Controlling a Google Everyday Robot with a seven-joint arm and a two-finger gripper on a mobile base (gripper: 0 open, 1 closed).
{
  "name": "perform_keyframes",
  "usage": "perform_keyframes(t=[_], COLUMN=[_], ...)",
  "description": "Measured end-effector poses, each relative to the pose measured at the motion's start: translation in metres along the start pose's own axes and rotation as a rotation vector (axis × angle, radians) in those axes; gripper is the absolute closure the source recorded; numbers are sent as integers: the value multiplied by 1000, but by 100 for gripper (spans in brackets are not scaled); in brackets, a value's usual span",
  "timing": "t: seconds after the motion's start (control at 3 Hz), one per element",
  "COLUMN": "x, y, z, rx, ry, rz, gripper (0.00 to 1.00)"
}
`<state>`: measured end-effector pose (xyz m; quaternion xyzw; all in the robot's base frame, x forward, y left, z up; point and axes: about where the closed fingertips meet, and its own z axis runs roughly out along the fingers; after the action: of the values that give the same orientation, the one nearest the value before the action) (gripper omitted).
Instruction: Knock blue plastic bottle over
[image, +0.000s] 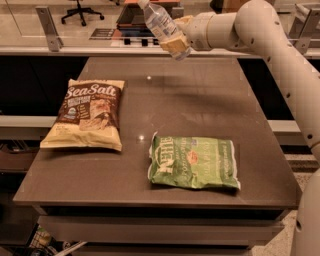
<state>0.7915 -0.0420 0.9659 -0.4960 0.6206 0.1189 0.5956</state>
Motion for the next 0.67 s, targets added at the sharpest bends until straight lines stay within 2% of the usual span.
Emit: perform_keyframes(t=[0.33, 0.67], x=[-2, -2], y=[5, 5], z=[12, 12], rx=[-30, -30], ry=[-89, -89], rz=[10, 10], gripper=[100, 100])
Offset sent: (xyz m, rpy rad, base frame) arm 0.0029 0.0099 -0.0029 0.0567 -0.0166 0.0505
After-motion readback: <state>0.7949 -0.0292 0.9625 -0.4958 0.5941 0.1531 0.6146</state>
